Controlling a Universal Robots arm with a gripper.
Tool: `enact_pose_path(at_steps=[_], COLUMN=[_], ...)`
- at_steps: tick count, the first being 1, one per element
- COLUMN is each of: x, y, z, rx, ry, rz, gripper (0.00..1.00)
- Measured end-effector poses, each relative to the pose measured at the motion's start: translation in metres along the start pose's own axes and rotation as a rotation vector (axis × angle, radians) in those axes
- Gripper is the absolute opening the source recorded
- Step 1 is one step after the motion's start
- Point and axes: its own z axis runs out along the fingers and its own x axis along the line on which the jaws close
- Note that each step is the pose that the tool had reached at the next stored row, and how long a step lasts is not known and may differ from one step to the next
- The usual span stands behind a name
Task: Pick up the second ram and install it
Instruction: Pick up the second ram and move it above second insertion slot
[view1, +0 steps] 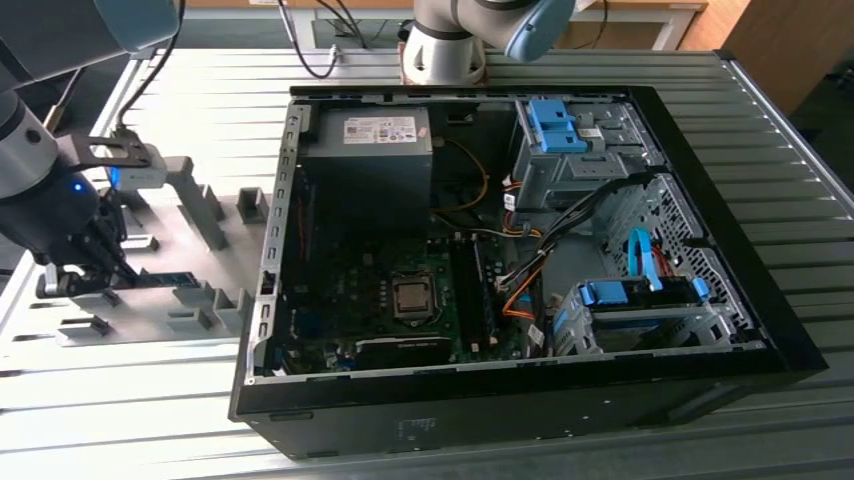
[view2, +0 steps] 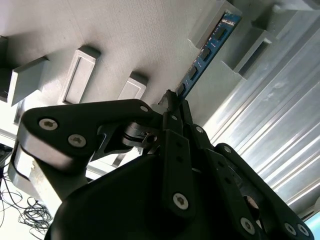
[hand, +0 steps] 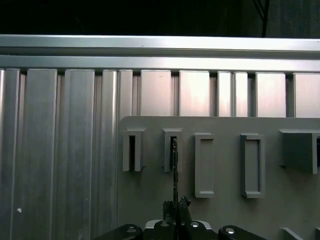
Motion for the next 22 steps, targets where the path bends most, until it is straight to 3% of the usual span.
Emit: enact_pose_path(at_steps=[22], x=[-0.0001], y=[0.0001], z=[-0.0073], rx=[0.0001], ry=[0.0], rz=[0.0], gripper=[0.14])
